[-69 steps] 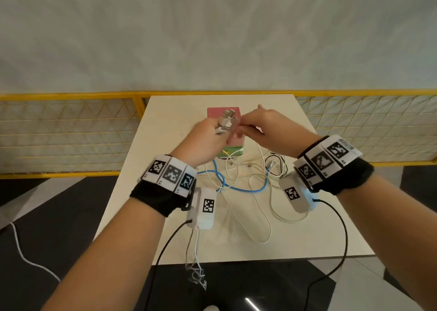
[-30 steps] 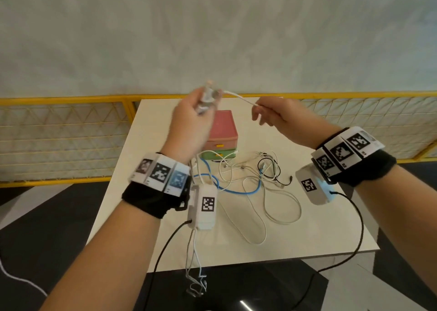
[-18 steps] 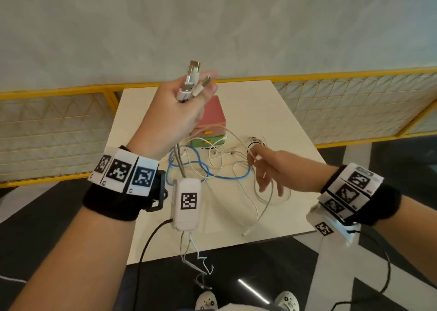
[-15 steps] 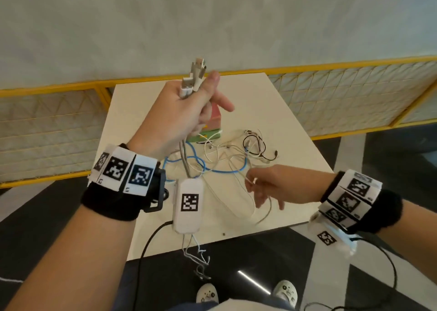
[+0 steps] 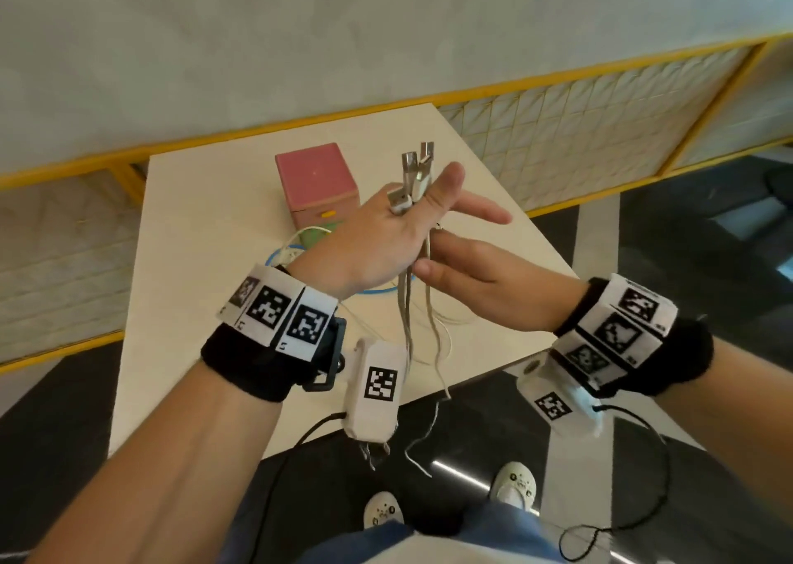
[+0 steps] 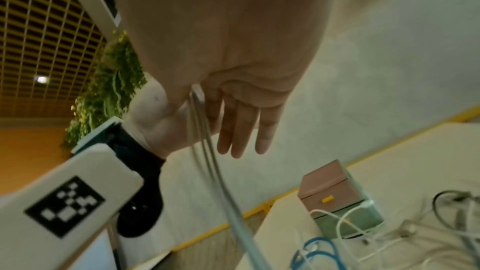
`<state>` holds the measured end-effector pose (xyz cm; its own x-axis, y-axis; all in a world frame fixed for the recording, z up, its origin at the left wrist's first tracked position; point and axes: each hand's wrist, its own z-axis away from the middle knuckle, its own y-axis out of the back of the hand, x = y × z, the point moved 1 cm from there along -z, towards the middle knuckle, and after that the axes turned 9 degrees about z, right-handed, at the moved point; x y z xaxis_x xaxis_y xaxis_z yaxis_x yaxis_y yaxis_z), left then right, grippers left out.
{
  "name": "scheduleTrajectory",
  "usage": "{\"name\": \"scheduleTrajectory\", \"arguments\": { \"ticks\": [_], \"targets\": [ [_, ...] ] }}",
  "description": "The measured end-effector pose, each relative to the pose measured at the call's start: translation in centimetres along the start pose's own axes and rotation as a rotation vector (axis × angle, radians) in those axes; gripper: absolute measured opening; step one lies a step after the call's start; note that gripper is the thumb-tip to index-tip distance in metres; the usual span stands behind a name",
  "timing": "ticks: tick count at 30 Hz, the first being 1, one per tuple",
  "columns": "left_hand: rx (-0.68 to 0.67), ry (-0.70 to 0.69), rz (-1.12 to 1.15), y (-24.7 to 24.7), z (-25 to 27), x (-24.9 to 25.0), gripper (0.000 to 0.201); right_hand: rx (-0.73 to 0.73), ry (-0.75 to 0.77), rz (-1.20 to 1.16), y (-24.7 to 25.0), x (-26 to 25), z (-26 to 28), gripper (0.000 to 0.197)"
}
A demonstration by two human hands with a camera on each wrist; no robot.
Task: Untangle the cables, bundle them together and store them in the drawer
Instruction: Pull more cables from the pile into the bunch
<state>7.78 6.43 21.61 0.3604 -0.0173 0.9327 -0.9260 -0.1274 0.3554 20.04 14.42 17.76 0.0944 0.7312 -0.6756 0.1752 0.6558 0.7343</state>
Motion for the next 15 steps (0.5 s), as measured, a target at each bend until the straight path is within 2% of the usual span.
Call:
{"name": "scheduleTrajectory", "arguments": {
  "ticks": [2,4,7,11,14,15],
  "targets": [
    [-0.017,0.009,0.008,-0.5,0.1,0.3,0.051,-0.001,-0.007,-0.110,-0.7,-0.2,-0.1,0.022],
    [0.027,-0.006,-0.004,-0.4,-0.2,0.2,0.051,0.017,-0.047,-0.225,-1.3,0.1,-0.1,0.024],
    [0.098,-0.031,0.007,-0.1,-0.3,-0.3,0.051,0.040,-0.095,-0.225,-1.4,0.3,0.0,0.021],
    [0.036,0.033,0.050,-0.9,-0.6,-1.2,0.045,0.105,-0.109,-0.260,-1.3,0.1,-0.6,0.019],
    [0.224,-0.085,0.159,-1.0,-1.2,-1.8,0.027,0.148,-0.162,-0.436,-1.6,-0.4,-1.0,0.024],
    [0.287,-0.154,0.247,-0.8,-1.2,-1.8,0.038,0.144,-0.167,-0.484,-1.7,-0.5,-1.1,0.025]
  ]
}}
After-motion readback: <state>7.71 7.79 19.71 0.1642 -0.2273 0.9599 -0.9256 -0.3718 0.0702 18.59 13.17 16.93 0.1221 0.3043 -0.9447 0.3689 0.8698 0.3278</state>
